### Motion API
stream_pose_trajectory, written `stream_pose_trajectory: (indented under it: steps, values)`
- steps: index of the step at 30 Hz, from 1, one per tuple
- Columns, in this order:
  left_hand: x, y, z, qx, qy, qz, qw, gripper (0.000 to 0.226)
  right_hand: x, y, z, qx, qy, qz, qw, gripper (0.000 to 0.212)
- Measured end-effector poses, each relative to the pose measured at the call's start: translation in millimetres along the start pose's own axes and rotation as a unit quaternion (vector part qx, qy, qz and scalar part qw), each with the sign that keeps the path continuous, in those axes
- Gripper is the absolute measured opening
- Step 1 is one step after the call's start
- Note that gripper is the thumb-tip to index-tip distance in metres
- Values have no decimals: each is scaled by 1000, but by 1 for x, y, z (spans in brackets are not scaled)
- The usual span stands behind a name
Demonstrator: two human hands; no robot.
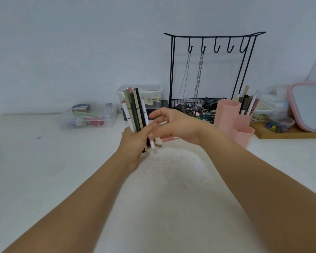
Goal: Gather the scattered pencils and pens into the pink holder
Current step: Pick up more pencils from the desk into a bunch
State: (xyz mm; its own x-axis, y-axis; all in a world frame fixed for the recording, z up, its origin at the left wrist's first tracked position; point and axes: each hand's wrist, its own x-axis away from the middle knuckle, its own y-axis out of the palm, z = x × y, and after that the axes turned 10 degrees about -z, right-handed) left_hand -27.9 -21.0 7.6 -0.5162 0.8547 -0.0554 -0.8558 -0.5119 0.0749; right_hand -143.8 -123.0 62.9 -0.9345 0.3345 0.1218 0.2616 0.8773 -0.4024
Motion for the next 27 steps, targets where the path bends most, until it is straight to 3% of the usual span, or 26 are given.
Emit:
stream_pose_trajectory:
  steps: [3,7,11,15,17,19,21,23,27]
  values:
    - [4,9,0,-89,41,-31,995,10,0,7,-6,-98,-42,-68,992,37]
    - [6,21,-1,-214,91,-27,972,10,-7,34,-13,2,-39,106,994,46]
    - [7,21,0,-214,68,-10,974,25,-8,43,-10,-73,-48,184,979,35]
    - [11,25,2,-69,11,-50,996,29,-9,40,-5,-157,-81,189,966,17]
    - [15,22,6,99,-18,-91,991,31,-9,33,-7,-247,-107,210,940,13]
    - [17,14,13,310,-47,-120,942,37,-7,22,-13,-346,-141,211,903,14]
    - [16,7,15,470,-77,-114,872,62,-7,22,-16,-436,-177,183,863,15]
    - [19,11,14,523,-89,-96,842,72,-11,36,-13,-436,-176,180,864,13]
    - [25,19,10,521,-99,-20,848,68,-16,61,-8,-339,-158,203,905,10]
